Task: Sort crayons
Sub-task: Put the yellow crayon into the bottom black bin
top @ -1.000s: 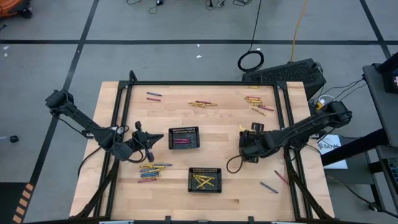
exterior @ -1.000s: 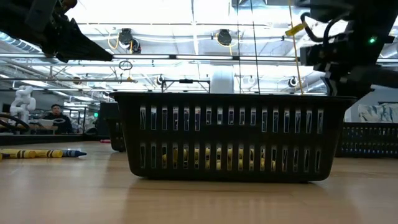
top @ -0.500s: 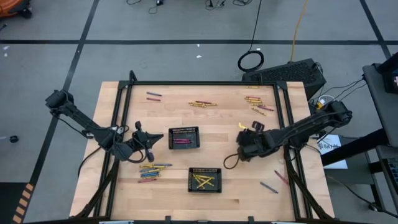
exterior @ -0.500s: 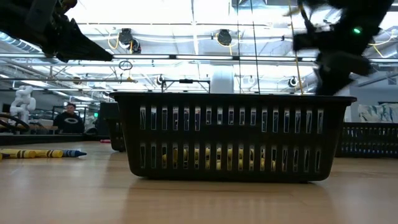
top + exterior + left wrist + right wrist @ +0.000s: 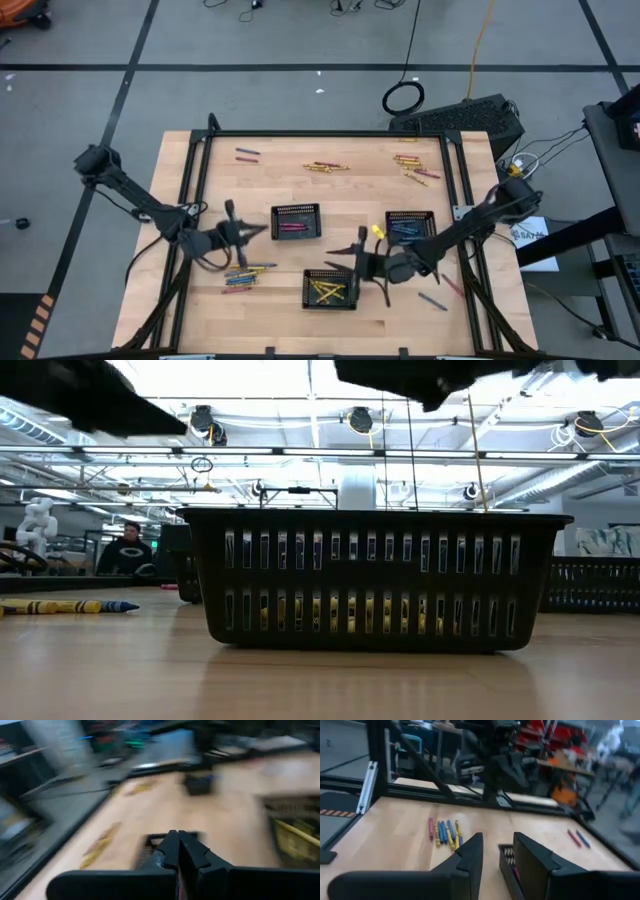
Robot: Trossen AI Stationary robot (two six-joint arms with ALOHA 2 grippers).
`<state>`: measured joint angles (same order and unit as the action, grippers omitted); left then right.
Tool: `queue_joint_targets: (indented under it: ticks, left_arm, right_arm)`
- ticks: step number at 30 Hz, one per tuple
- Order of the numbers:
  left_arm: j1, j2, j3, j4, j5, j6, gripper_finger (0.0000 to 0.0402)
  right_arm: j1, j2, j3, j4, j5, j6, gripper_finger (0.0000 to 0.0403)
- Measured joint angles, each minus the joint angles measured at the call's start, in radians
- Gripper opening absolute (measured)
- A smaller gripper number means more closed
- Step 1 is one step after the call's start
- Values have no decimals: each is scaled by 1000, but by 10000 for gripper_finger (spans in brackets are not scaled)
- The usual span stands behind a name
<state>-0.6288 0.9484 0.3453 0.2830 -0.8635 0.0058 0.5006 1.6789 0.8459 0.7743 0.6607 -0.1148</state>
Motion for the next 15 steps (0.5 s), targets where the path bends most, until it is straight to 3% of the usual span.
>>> queue_joint_targets:
  ticks: [3,6,9,15]
  left_arm:
    - [-49,-4,114,-277,85,-53,2]
    - [-86,1,286,-720,178,-305,2]
    - [-91,20,407,-1020,325,-583,2]
    - [-94,56,412,-1231,635,-798,2]
  right_arm:
    - [-4,39,0,54,-1,-26,94]
    - [-4,56,0,53,-2,-22,94]
    - [-4,59,0,52,-4,-30,94]
    - [-11,59,0,58,-7,-38,93]
